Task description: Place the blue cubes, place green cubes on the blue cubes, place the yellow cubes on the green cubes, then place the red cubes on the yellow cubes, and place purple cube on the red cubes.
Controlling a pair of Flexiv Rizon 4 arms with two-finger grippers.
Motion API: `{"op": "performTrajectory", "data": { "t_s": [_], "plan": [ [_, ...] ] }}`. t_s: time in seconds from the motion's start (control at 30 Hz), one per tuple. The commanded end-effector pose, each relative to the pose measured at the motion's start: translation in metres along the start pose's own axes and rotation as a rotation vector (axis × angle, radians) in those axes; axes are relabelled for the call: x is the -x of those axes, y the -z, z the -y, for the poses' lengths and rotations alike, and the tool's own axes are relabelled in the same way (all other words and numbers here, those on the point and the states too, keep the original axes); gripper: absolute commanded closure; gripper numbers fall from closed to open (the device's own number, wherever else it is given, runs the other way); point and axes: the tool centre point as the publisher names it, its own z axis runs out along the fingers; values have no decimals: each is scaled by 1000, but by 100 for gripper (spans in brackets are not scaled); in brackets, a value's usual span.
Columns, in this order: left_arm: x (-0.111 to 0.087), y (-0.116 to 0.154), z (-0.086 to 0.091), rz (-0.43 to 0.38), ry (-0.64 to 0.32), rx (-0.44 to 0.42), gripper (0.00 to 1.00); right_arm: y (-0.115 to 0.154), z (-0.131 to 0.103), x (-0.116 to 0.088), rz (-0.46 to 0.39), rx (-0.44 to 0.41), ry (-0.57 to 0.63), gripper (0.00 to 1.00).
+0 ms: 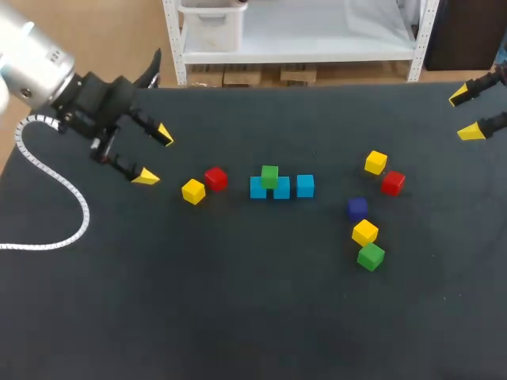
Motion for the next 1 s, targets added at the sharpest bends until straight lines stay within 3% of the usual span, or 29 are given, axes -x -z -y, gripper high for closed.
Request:
{"op": "performTrajectory", "data": {
  "t_s": [0.03,0.2,0.23,0.3,0.53,0.73,0.83,1.0],
  "plan": [
    [0,-1,-3,-2,0,-7,0,0,0,0,1,-1,1,0],
    [0,-1,-3,-2,0,-7,0,0,0,0,1,-1,1,0],
    [0,-1,-3,-2,0,-7,0,2,-4,4,2,11,70,0],
    [0,-1,-3,-2,0,-7,0,-1,-16,14,-83,72,210,0],
    [0,-1,-3,-2,0,-7,0,-18,-74,33,-59,283,554,0],
    [0,-1,-3,-2,0,-7,0,-46,-123,29,33,471,735,0],
    [0,-1,-3,-2,0,-7,0,-66,-143,20,49,530,785,0],
    [0,-1,-3,-2,0,-7,0,-98,-166,9,88,560,789,0]
  ]
}}
